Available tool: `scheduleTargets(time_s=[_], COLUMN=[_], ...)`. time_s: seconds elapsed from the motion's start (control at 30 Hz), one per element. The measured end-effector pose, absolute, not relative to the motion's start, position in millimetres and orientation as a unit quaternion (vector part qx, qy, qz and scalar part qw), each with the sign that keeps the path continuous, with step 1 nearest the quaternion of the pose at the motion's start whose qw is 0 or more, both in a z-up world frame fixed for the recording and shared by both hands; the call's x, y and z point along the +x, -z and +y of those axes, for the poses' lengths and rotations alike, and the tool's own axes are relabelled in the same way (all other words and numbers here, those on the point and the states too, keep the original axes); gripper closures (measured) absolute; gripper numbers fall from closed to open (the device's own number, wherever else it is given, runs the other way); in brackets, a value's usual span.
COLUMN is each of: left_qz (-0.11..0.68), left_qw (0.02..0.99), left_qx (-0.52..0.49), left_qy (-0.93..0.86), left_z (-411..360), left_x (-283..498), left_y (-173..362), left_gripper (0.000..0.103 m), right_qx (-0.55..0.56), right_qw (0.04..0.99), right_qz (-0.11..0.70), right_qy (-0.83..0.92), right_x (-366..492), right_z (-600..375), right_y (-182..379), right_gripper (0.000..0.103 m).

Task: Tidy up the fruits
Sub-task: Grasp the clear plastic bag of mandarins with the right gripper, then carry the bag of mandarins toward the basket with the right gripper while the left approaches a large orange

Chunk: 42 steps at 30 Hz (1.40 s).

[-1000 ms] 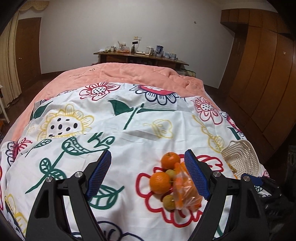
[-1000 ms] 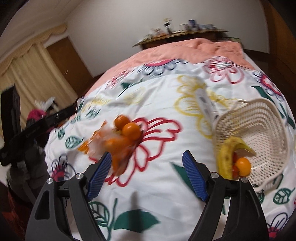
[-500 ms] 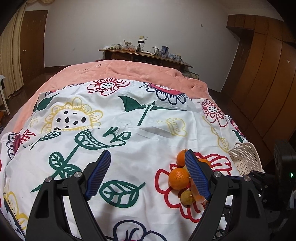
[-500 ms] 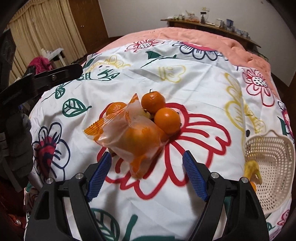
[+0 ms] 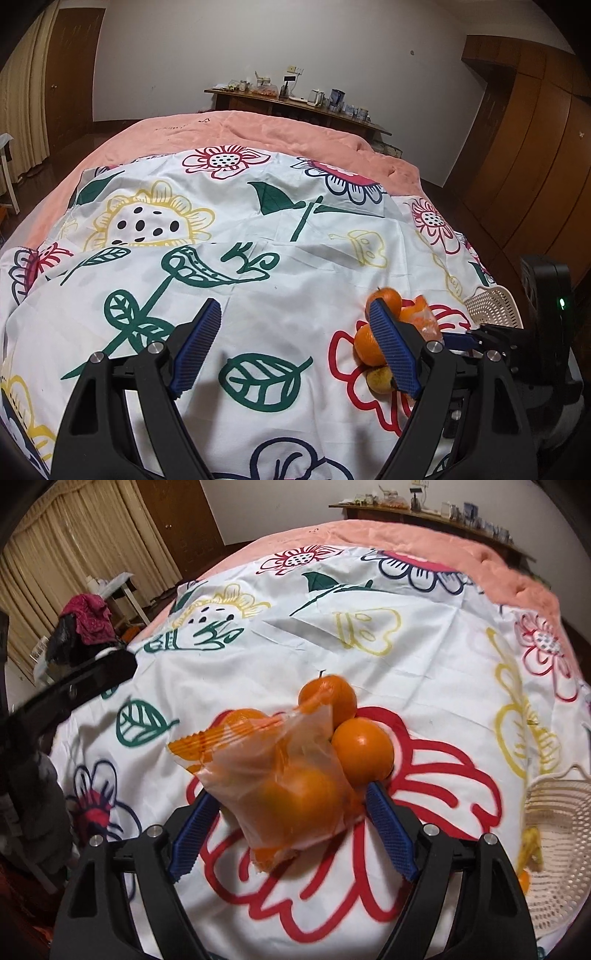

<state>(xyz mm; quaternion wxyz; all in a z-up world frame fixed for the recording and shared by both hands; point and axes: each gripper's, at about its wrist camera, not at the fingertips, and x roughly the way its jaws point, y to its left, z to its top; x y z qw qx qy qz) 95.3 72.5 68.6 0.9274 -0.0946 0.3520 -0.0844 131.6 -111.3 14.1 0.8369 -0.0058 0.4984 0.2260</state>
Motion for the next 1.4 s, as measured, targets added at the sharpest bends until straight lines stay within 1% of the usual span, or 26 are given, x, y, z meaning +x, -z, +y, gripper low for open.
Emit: scheduleTargets(time_s=[0.07, 0.13, 0.17, 0.33, 0.4, 0.77, 0.93, 1.4], left_qz=[0.353, 0.353, 0.354, 0.355, 0.356, 0.365, 0.371, 0.419], left_qw=[0.927, 0.927, 0.927, 0.926, 0.926, 0.923, 0.921, 0.895], left_qx=[-0.095, -0.096, -0.096, -0.096, -0.092, -0.079, -0.066, -0.004], left_qy=[0.085, 0.084, 0.084, 0.084, 0.085, 0.088, 0.101, 0.153], left_z=[73.3, 74.4, 74.9, 74.4, 72.7, 61.9, 51.0, -7.2], left_x=[95.2, 94.9, 95.1, 95.3, 95.5, 98.6, 98.7, 113.7], left_y=[-67.4, -66.6, -66.4, -65.3, -65.4, -62.5, -61.4, -39.0], left_gripper=[0.019, 0.019, 0.019, 0.019, 0.019, 0.019, 0.019, 0.020], right_qx=[0.014, 0.021, 0.023, 0.017, 0.021, 0.051, 0.051, 0.108], right_qw=[0.831, 0.830, 0.831, 0.835, 0.837, 0.854, 0.870, 0.872], right_qz=[0.505, 0.506, 0.505, 0.500, 0.497, 0.466, 0.450, 0.443], right_qy=[-0.233, -0.235, -0.235, -0.229, -0.228, -0.225, -0.196, -0.177], right_x=[136.9, 138.2, 136.9, 130.8, 127.8, 99.9, 90.0, 82.3], right_z=[-114.1, -116.1, -117.7, -120.7, -124.6, -146.7, -165.8, -202.4], right_y=[-11.9, -10.9, -12.0, -14.7, -16.3, -36.7, -46.5, -34.2], right_gripper=[0.022, 0.026, 0.031, 0.039, 0.045, 0.046, 0.046, 0.045])
